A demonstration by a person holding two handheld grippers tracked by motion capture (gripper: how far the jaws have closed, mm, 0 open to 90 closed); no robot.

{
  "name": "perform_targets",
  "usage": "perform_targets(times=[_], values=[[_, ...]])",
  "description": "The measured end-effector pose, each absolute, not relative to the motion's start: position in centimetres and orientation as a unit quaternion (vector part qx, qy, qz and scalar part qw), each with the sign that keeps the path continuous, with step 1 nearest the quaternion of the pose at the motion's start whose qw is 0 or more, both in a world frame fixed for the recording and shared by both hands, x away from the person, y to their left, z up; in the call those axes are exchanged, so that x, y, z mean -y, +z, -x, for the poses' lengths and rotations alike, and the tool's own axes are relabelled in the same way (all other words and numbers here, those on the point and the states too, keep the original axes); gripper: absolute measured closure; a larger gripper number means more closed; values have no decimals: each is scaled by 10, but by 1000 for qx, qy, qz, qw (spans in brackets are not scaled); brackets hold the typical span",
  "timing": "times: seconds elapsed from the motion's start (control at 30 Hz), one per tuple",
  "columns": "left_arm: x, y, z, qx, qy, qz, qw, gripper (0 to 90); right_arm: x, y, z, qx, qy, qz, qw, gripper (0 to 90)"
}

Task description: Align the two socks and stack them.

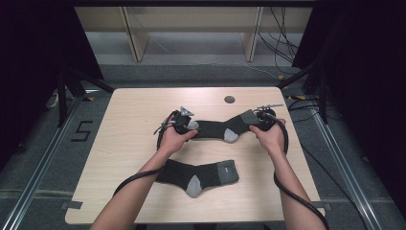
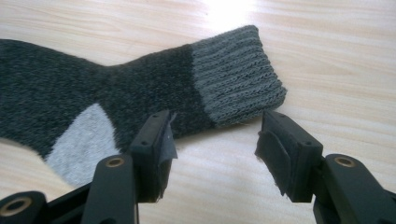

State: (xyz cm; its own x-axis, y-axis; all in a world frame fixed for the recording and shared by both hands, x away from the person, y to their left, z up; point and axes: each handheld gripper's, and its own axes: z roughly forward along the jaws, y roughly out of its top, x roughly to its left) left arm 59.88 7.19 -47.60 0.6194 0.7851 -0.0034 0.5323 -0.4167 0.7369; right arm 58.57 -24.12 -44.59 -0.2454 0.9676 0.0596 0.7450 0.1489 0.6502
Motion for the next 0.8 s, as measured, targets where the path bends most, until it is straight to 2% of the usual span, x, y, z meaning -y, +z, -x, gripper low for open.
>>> perform_targets(times=[0.2, 0.4, 0.5, 0.53, 0.63, 0.8], values=[[-64, -485, -607, -419, 171, -818, 354, 365, 244, -440, -575, -737, 302, -575, 187, 450], [-64, -491, -611, -419, 173, -825, 337, 465, 248, -439, -570, -737, 305, -574, 184, 452], [-65, -494, -612, -423, 171, -822, 342, 544, 251, -439, -569, -739, 305, -570, 192, 453], [-66, -494, -612, -419, 170, -824, 341, 572, 249, -438, -567, -729, 308, -585, 178, 454], [-67, -495, -610, -394, 182, -834, 339, 721, 251, -437, -567, -736, 298, -579, 185, 454], [-66, -492, -607, -384, 190, -841, 330, 780, 255, -439, -570, -735, 291, -583, 187, 457]])
